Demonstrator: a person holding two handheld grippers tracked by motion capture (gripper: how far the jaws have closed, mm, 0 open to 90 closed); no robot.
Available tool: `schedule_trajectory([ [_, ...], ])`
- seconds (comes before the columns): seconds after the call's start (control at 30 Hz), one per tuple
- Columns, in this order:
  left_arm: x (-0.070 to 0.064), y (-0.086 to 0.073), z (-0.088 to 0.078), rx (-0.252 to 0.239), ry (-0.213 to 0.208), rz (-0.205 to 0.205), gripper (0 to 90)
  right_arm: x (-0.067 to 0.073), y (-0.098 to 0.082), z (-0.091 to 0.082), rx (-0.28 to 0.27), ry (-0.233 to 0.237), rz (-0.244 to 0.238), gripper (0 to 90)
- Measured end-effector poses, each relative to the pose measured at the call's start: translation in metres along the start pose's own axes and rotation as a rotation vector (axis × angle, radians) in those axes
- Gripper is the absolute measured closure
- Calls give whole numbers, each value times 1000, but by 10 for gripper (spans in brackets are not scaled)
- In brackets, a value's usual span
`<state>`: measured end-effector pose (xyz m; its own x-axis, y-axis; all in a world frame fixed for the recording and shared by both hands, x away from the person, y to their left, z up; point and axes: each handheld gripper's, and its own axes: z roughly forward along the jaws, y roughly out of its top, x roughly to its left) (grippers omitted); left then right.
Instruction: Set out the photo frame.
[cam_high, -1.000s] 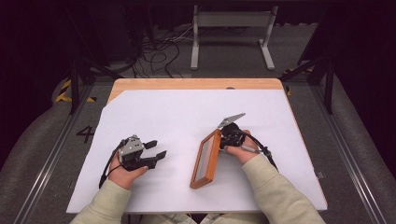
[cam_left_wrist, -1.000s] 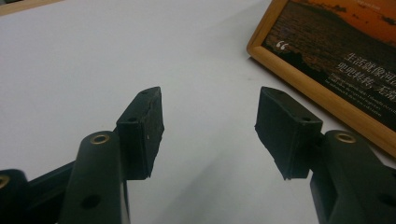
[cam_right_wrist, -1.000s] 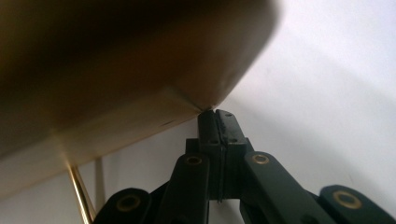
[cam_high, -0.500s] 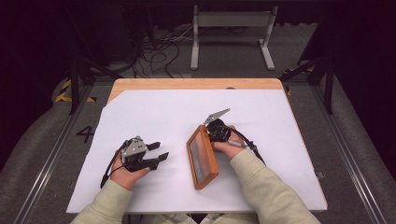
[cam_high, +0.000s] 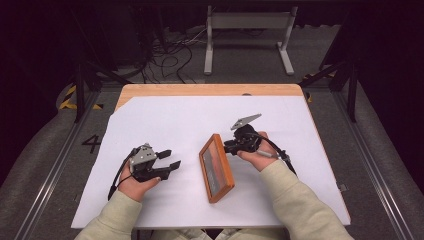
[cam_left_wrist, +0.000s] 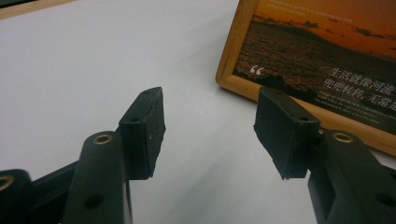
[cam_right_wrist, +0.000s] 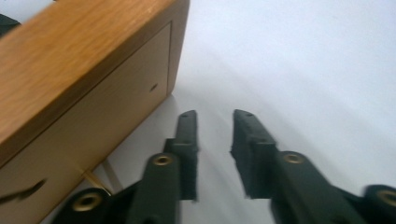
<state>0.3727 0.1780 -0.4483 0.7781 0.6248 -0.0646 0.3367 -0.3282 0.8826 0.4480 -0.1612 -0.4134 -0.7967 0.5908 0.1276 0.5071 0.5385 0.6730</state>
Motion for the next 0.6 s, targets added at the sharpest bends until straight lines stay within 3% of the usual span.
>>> schedule_trajectory([
  [0.3, 4, -5, -12, 15, 19, -10, 376, 7, -6, -36, -23, -41, 16, 399],
  [0.43, 7, -9, -17, 17, 27, -19, 373, 14, -6, -57, -58, -41, 3, 365],
  [0.6, 6, -9, -17, 19, 32, -9, 373, 24, 1, -74, -59, -19, -2, 343],
])
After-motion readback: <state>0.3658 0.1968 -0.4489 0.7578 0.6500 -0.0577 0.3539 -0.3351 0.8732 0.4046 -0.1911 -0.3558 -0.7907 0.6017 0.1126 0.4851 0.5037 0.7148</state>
